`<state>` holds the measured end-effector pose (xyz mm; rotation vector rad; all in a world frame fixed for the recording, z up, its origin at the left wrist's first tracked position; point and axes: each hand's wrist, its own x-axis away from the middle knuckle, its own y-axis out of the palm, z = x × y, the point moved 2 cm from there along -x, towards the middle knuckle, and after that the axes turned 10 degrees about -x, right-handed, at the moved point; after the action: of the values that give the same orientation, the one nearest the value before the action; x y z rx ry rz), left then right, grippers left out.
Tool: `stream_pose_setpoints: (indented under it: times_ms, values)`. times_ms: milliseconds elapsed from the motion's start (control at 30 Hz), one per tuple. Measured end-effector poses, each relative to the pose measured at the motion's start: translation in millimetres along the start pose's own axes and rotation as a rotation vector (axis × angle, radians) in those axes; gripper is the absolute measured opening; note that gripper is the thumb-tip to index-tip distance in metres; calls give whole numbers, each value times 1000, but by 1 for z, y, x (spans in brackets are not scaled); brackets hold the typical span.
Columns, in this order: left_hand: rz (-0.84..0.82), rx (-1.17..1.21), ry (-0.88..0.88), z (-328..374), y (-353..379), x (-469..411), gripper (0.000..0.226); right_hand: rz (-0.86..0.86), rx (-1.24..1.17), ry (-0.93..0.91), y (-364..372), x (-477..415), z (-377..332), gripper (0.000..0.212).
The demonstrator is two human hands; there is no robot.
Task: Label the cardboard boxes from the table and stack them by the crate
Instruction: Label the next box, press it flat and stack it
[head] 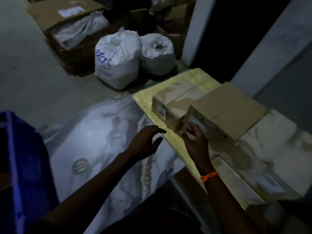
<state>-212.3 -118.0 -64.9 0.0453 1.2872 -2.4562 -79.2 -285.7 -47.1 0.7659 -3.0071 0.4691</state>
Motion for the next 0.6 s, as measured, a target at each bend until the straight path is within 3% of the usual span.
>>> stream_pose_setpoints:
  times_ms: [167, 433, 600]
  values:
    - [-117, 88, -56, 38, 59, -63, 40, 115, 73, 54, -64, -18, 26, 54]
    - [-25, 199, -370, 69, 100, -164, 76, 346, 310, -14, -121, -18, 48, 74]
    - [-87, 259, -518, 63, 113, -203, 82, 132, 325, 104, -132, -24, 45, 96]
